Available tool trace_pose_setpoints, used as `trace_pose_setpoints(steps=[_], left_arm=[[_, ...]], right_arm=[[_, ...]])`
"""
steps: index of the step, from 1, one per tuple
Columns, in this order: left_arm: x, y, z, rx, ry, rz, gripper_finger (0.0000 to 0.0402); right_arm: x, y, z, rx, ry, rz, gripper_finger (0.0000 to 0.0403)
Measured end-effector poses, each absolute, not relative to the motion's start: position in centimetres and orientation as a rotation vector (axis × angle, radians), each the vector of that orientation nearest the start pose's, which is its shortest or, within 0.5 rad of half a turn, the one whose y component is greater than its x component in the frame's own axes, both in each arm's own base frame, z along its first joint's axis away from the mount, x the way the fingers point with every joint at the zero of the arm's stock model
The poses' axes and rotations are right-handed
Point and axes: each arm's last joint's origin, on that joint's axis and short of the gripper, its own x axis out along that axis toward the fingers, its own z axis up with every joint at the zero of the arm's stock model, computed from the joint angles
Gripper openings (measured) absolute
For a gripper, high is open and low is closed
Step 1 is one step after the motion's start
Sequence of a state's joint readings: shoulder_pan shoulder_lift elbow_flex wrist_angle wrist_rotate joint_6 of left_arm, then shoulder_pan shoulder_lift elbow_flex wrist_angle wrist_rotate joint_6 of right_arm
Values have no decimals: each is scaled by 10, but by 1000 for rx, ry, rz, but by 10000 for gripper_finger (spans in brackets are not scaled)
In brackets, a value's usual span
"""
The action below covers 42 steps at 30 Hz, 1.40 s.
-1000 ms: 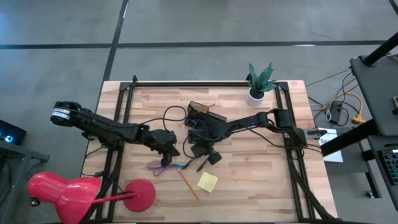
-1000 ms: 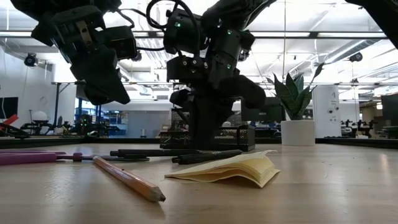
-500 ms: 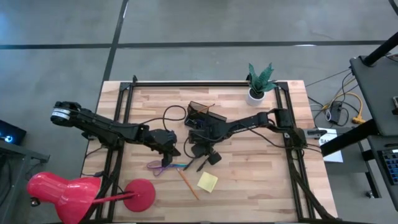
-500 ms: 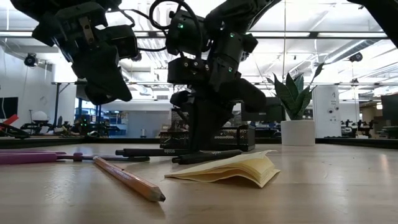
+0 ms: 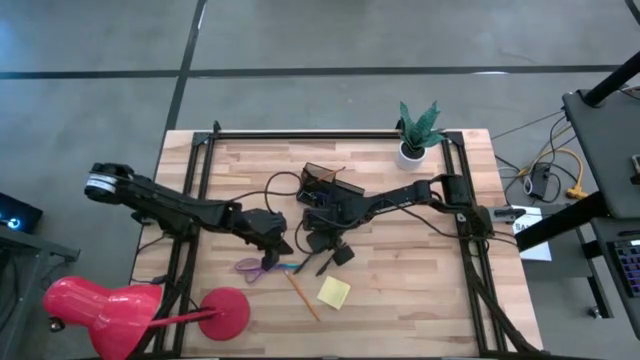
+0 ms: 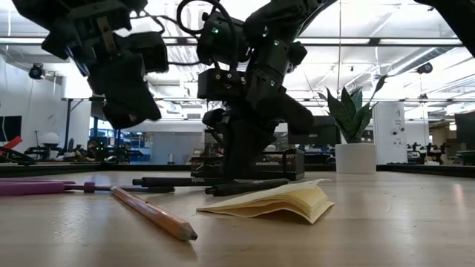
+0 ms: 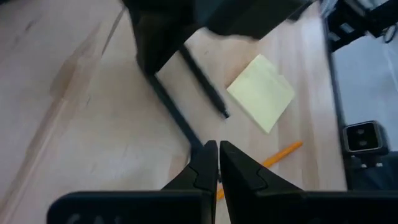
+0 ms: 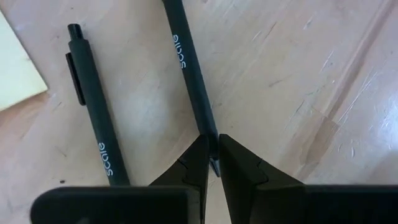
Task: Pick and place office supplies into organizer
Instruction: Put the left pen into the desk organizer
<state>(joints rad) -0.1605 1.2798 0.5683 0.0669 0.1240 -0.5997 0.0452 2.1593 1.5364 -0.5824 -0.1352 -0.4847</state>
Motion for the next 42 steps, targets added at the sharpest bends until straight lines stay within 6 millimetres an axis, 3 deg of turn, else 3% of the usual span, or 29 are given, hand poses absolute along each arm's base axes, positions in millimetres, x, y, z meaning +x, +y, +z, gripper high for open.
trace_pose_setpoints(steps=[8,15,22,34,42], left_arm=[[276,-55,160,-646,684,-125,69],[281,-55,150,-659,770,-75,127],[279,-55,148,-498,846,87,133],[275,-72,147,-448,843,73,133],[268,-69,139,-423,873,119,132]], right_arm=[[435,24,138,-337,1135,421,27],[436,24,138,-333,1132,415,27],[437,24,138,-291,1124,381,27],[441,22,139,-245,1105,307,27],[444,22,139,-226,1074,284,27]])
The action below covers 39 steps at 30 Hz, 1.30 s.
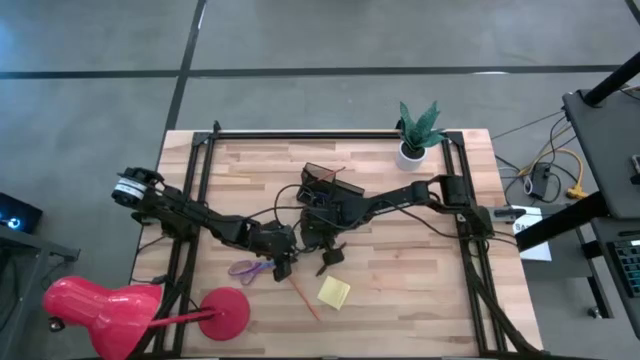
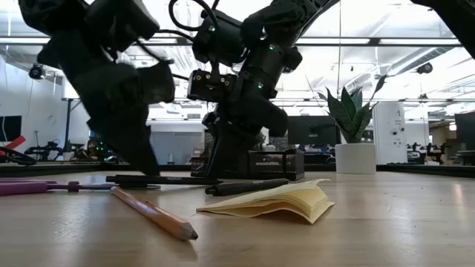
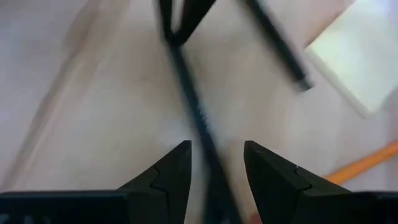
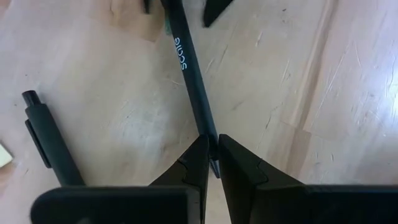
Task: Pick and place office supplies into organizer
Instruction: Put the left pen into the desk organizer
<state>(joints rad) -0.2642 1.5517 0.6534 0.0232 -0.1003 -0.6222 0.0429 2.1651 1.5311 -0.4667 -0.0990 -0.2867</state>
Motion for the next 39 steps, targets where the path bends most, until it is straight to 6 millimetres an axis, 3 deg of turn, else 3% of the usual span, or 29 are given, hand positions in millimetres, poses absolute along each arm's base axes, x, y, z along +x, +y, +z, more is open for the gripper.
trace_pose_setpoints(steps=[11,16,22,27,33,39], left_arm=[[265,-67,128,-384,917,182,128],[269,-68,116,-371,958,194,88],[272,-69,117,-372,955,183,18],[271,-70,116,-365,971,141,17],[266,-69,130,-371,961,127,17],[242,-60,151,-299,1041,222,17]], right_arm=[[445,22,140,-226,1059,284,27],[447,22,141,-199,1044,266,27],[447,22,141,-180,1046,256,27],[447,22,142,-167,1047,248,27],[446,21,148,-124,1043,171,27],[446,14,168,-171,988,-86,27]])
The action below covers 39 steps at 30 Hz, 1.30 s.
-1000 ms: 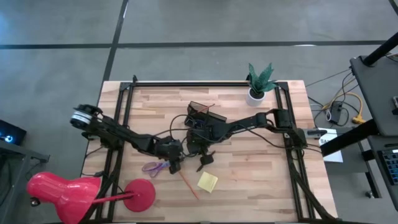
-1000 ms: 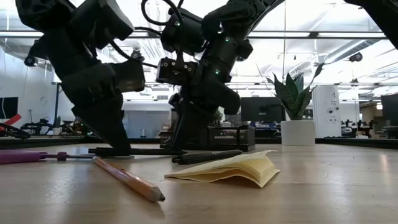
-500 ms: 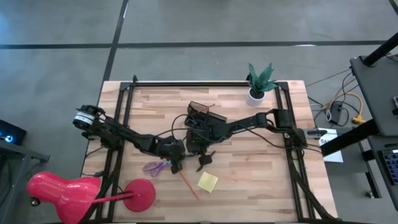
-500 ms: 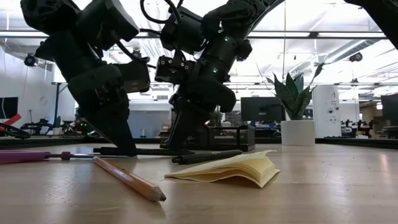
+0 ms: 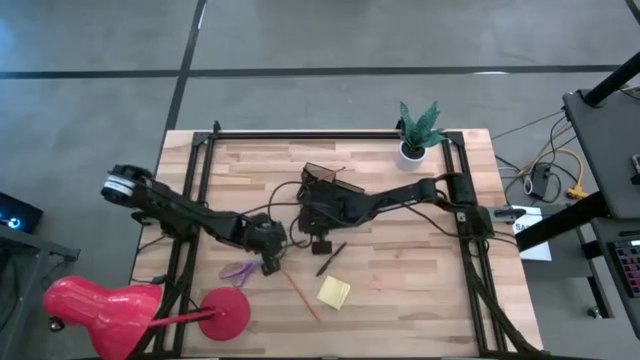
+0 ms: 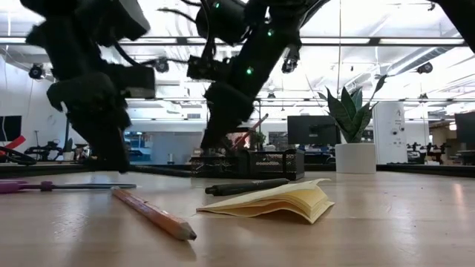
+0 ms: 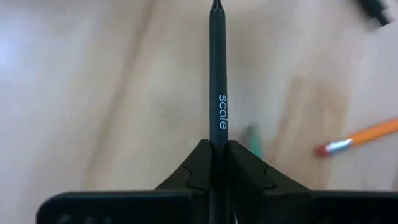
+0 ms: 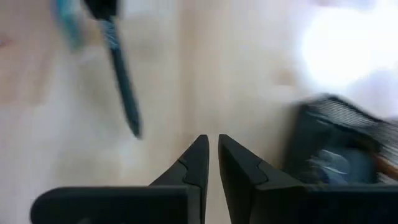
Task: Pick and place office supplies into organizer
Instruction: Put the left pen into the desk organizer
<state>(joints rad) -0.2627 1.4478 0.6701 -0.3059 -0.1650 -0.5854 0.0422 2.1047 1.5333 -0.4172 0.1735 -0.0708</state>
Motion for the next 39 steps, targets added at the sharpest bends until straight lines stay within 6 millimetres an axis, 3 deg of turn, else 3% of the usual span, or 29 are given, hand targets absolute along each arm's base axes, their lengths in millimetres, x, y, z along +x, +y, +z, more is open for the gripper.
trace_pose_setpoints(steps=[6,9,15,22,28,34,39], left_arm=[[216,-51,184,-237,1047,269,17],[205,-46,209,-124,1053,309,17],[199,-32,251,176,1133,311,17],[225,-4,270,424,1261,274,17],[257,26,281,633,1344,245,17],[287,57,304,845,1392,225,17],[309,71,308,990,1442,147,17]], right_arm=[[440,6,197,-166,888,-395,27],[434,7,218,-179,797,-586,27],[416,13,266,-150,611,-798,27],[385,30,318,-173,379,-1071,27],[359,42,353,-201,282,-1159,27],[345,45,370,-179,245,-1158,27],[341,44,374,-181,247,-1158,27]])
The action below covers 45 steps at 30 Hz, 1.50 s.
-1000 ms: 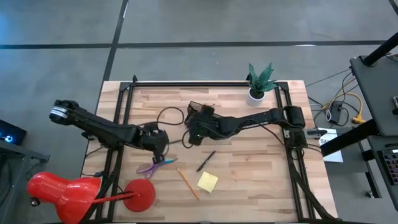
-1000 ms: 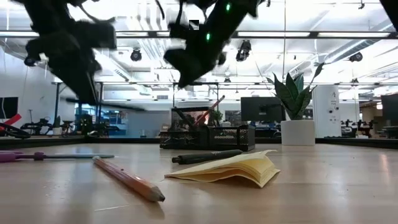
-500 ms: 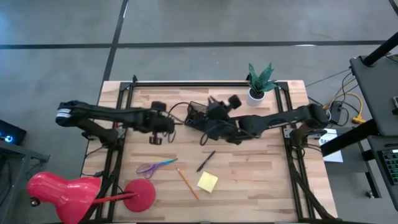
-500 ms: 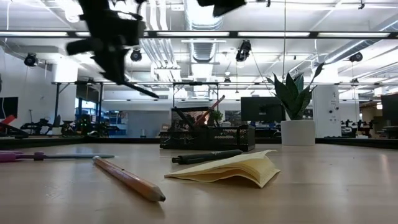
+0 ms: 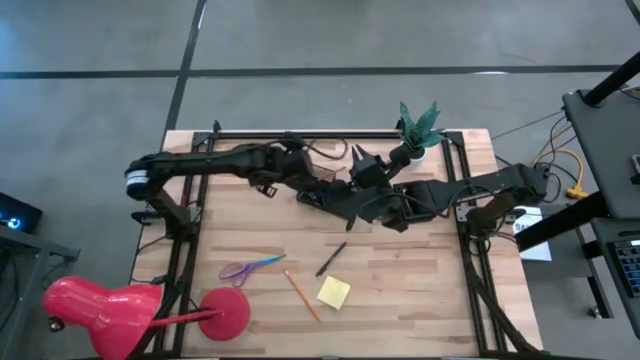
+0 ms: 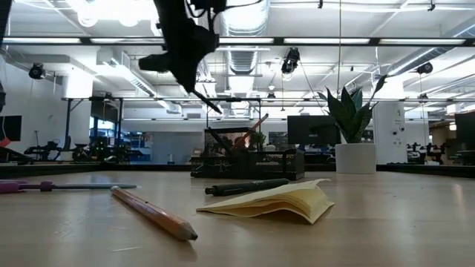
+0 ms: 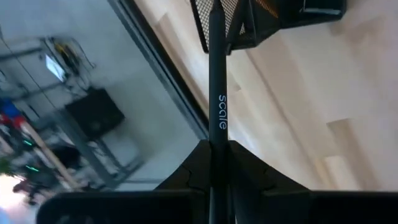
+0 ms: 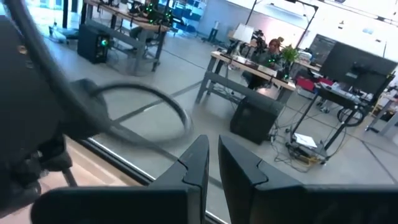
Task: Pick and place office supplies into organizer
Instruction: Put the left pen into the desk organizer, then put the pen into the desk organizer
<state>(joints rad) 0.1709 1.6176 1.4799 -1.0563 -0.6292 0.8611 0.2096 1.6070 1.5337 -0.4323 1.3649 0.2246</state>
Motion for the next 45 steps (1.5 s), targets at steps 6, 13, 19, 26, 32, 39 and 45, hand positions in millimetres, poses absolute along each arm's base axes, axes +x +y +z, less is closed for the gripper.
trace_pose_setpoints(steps=[6,13,19,26,32,39,45], left_arm=[[335,76,294,1117,1510,61,17],[360,87,272,1139,1530,74,17],[365,88,256,1136,1563,2,17],[373,85,253,1173,1513,-22,75],[375,82,255,1176,1479,-2,127],[358,72,273,928,1449,222,149],[318,54,294,240,1286,150,144]], right_arm=[[339,43,370,-220,287,-1157,27],[338,43,370,-229,296,-1155,27],[337,43,367,-260,328,-1151,27],[335,42,365,-283,351,-1149,27],[334,42,364,-300,367,-1147,27],[331,41,357,-287,497,-976,27],[328,20,334,76,833,-536,27]])
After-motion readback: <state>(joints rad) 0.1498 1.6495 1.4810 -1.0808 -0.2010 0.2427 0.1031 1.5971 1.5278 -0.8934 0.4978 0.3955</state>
